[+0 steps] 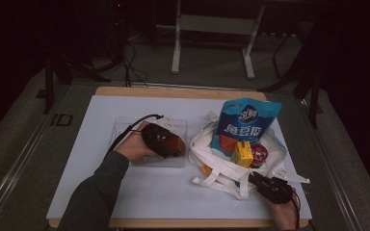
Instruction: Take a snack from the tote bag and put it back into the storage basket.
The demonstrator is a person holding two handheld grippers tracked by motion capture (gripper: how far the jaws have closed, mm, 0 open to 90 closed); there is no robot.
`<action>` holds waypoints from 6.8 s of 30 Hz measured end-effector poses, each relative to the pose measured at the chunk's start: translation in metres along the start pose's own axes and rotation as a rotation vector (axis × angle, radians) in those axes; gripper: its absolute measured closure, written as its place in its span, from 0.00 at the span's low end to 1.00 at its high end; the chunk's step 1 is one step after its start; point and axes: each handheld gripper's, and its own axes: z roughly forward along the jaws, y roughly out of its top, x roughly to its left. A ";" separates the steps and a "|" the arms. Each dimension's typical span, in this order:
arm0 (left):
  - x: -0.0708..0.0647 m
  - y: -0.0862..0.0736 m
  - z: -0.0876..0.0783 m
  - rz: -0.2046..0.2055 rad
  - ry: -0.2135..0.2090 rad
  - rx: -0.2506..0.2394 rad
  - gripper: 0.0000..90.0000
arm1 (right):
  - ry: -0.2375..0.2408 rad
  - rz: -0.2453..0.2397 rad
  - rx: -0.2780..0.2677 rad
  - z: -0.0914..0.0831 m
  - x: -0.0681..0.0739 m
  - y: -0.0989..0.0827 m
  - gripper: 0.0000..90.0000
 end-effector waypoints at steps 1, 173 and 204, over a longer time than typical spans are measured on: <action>0.000 0.000 0.000 0.000 0.000 0.000 0.38 | 0.000 0.000 0.000 0.000 0.000 0.000 0.82; -0.055 0.126 0.151 0.010 -0.066 -0.161 0.16 | 0.002 0.001 0.001 0.000 0.000 0.000 0.81; -0.068 0.123 0.157 0.076 0.049 -0.091 0.32 | 0.007 0.002 0.000 0.000 0.000 0.000 0.81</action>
